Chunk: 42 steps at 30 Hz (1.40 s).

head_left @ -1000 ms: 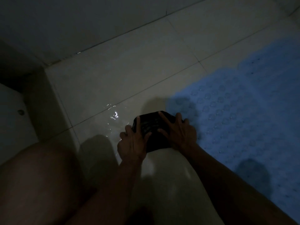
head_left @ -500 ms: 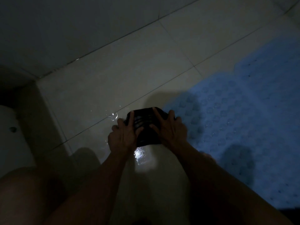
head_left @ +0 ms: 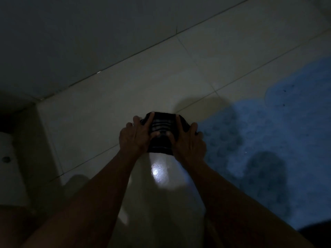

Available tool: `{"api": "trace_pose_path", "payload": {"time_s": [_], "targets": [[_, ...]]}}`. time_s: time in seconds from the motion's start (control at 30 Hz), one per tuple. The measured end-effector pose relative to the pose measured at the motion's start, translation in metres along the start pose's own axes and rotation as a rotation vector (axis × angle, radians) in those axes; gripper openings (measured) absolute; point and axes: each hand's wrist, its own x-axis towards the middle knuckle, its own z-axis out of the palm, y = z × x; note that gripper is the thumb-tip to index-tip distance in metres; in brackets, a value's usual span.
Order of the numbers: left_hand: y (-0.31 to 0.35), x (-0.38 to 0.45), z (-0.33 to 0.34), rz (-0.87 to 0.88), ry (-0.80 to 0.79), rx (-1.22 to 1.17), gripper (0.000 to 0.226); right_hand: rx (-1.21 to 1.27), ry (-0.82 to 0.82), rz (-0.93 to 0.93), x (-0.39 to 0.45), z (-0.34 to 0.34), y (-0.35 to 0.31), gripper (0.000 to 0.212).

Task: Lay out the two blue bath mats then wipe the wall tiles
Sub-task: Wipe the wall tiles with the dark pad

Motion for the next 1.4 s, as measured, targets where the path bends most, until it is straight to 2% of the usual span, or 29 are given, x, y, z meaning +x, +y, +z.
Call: {"api": "trace_pose_path", "payload": {"time_s": [0.13,0.4,0.47,0.6,0.67,0.83,1.2,1.4], "targets": [[0.019,0.024,-0.016,0.031,-0.034,0.071,0.077,0.076,-0.055,0.047,0.014,-0.012,0.012,0.068],[0.071,0.066,-0.041,0.087,-0.059,0.215,0.077,0.06,0.015,0.069,0.047,-0.028,0.042,0.07],[0.087,0.079,-0.051,0.11,-0.093,0.255,0.077,0.111,-0.008,0.129,0.058,-0.031,0.049,0.071],[0.115,0.1,-0.065,0.162,-0.11,0.298,0.077,0.169,0.08,0.221,0.073,-0.044,0.057,0.073],[0.125,0.114,-0.069,0.183,-0.108,0.283,0.078,0.197,0.018,0.198,0.083,-0.05,0.066,0.071],[0.148,0.14,-0.07,0.288,-0.087,0.236,0.08,0.186,0.011,0.253,0.097,-0.071,0.093,0.068],[0.2,0.188,-0.085,0.533,-0.081,0.249,0.079,0.11,0.193,0.455,0.121,-0.083,0.124,0.067],[0.219,0.211,-0.094,0.619,-0.12,0.245,0.078,0.123,0.164,0.565,0.135,-0.091,0.13,0.067]]}}
